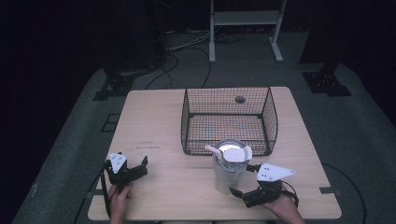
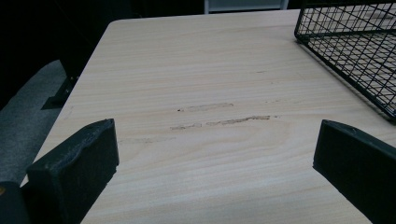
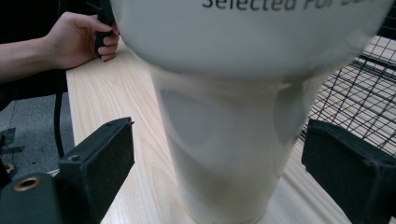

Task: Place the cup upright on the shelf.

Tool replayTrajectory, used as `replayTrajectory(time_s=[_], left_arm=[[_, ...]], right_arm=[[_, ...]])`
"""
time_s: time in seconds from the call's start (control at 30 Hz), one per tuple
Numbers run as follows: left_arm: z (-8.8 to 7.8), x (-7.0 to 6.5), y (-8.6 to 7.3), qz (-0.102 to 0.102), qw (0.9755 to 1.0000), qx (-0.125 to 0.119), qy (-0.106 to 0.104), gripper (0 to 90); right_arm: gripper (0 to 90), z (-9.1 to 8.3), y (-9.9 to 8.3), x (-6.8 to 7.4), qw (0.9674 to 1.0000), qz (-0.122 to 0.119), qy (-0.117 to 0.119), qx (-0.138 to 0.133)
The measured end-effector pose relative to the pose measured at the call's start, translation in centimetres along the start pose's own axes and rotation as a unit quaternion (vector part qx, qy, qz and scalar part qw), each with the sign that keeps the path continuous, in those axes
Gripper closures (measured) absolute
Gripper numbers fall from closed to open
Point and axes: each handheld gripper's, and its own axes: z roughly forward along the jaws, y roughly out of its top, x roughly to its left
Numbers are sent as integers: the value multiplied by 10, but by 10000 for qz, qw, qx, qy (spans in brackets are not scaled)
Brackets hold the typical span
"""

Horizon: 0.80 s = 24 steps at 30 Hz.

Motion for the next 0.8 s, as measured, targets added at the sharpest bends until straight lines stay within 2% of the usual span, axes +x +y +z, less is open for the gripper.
replayTrajectory(time_s=[0.3, 0.8], left_arm=[[0, 0, 0, 3, 10000, -4, 0, 0], [0, 0, 0, -3, 10000, -5, -2, 0]], right_arm=[[77, 6, 1, -2, 10000, -24, -59, -30], [75, 22, 2, -4, 9995, 62, -120, -269]])
